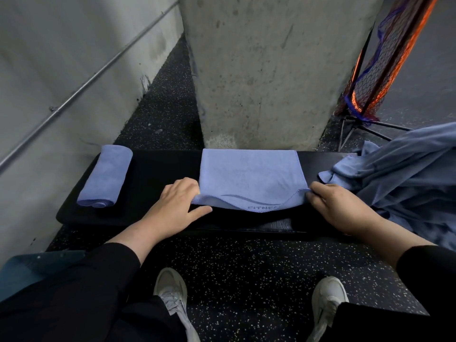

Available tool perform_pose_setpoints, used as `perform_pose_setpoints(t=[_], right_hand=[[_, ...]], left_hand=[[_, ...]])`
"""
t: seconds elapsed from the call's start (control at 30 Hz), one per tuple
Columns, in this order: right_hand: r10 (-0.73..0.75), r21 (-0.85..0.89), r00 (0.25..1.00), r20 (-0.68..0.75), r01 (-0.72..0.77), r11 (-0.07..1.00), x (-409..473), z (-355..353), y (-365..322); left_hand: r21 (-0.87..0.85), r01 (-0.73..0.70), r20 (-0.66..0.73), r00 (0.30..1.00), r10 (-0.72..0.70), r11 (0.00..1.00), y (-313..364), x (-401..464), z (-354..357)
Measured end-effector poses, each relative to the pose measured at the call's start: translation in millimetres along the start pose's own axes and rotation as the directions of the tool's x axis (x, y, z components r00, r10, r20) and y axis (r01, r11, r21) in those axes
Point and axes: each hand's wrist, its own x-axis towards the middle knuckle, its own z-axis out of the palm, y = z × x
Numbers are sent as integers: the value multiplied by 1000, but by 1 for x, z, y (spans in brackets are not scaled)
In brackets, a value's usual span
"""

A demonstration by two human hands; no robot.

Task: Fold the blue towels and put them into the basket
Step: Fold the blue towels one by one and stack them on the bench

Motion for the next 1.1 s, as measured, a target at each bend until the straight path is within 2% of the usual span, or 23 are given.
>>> perform_pose_setpoints(t=[0.1,0.2,0.3,0.4,0.5,0.57,0.63,0.7,0.77,0.83,0.93,1.03,1.1], right_hand=[[88,26,994,64,-90,996,1,-7,-5],[138,15,982,132,-142,990,-1,-13,-10],[180,34,959,219,-192,981,-4,-26,-19],[211,13,913,349,-229,973,-10,-37,-26],[230,90,818,528,-323,942,-17,-44,-29],[215,161,799,562,-360,919,-20,-48,-33],[203,204,850,486,-336,920,-16,-54,-39],[212,191,915,344,-289,938,-6,-57,-44],[257,234,944,209,-303,924,9,-56,-45],[326,270,941,87,-337,902,25,-52,-42],[435,335,899,-46,-396,855,49,-47,-37],[507,363,862,-18,-467,807,65,-37,-32],[503,326,863,47,-489,809,71,-26,-26]], left_hand=[[-73,-23,-12,1000,22,997,1,-4,-6],[-266,112,74,993,-95,958,4,-10,-17],[-311,227,165,969,-183,923,11,-19,-31],[-341,280,268,944,-192,897,21,-26,-44],[-481,412,484,861,-157,773,28,-35,-52],[-528,490,569,810,-139,693,31,-40,-59],[-584,510,535,827,-174,632,34,-35,-67],[-655,505,453,858,-243,562,34,-23,-73],[-699,478,366,878,-308,531,33,-6,-77],[-690,437,237,889,-391,576,28,14,-74],[-698,386,29,857,-515,603,25,44,-68],[-676,348,-54,856,-514,650,26,68,-60],[-540,391,-10,883,-469,746,22,79,-48]])
